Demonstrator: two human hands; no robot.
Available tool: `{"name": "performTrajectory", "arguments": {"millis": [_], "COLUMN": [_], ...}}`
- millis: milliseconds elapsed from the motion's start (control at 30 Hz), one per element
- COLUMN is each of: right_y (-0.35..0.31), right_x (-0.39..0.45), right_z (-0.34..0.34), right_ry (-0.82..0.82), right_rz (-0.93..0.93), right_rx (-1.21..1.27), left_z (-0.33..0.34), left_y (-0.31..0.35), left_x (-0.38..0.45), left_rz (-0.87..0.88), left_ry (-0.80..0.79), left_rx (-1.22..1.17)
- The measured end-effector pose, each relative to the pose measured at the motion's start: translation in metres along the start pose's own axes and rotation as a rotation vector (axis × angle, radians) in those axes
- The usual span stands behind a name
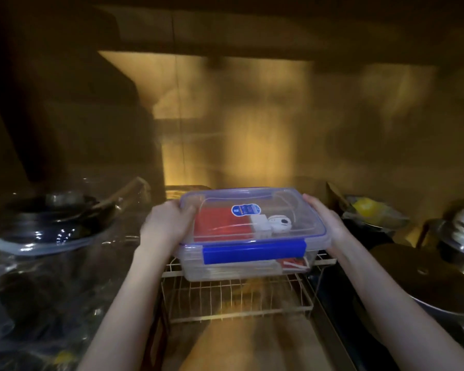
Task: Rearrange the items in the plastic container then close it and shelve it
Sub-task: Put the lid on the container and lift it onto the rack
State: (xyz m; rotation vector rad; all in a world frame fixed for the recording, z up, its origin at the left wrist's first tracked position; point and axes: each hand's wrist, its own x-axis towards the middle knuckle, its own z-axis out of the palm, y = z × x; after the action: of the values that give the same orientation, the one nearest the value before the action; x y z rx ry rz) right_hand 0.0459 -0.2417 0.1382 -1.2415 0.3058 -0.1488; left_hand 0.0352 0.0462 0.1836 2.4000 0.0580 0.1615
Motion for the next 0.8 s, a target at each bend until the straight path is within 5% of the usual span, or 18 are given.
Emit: {"name": "performTrajectory", "arguments": {"millis": [267, 667, 800], "right_y": [0.016, 0.034, 0.032], "right_x": [0.024, 0.059, 0.073], "right_z": [0.012, 0.014, 0.023], "right_ry": [0.022, 0.044, 0.011], "right_rz": [0.007, 0.059, 0.093], "right_rx": [-0.202, -0.328, -0.294], "left_z": [0.026, 0.046, 0.057], "left_y": [-0.011, -0.014, -0.006], "left_x": [0.027, 0.046, 0.037], "left_rz": [-0.11, -0.14, 0.08], "left_ry": [-0.096, -0.023, 0.112], "left_rx": [0.075, 0.028, 0.231]}}
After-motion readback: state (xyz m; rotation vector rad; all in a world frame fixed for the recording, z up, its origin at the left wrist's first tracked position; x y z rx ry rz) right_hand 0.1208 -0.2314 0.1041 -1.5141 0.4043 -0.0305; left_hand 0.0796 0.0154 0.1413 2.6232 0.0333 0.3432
